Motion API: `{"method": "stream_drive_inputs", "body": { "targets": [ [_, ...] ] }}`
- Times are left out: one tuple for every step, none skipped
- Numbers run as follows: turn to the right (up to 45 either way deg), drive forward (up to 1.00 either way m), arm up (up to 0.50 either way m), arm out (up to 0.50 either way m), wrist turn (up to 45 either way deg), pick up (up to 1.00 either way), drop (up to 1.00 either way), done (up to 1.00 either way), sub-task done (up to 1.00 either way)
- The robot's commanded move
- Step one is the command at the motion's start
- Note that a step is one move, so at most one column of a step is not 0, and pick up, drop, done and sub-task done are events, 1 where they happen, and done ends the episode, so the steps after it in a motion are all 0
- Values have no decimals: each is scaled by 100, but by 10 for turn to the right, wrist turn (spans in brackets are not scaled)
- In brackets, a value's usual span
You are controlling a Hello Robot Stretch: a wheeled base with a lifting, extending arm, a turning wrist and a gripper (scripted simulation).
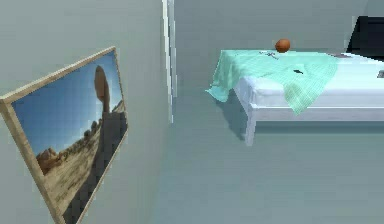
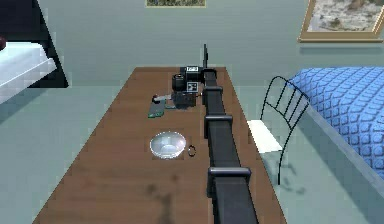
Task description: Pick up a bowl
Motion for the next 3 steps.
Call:
{"method": "stream_drive_inputs", "body": {
  "targets": [
    [0, 0, -30, 0, 0, 0, 0, 0, 0],
    [0, 0, 0, 0, 0, 100, 0, 0, 0],
    [0, 0, 10, 0, 0, 0, 0, 0, 0]
  ]
}}
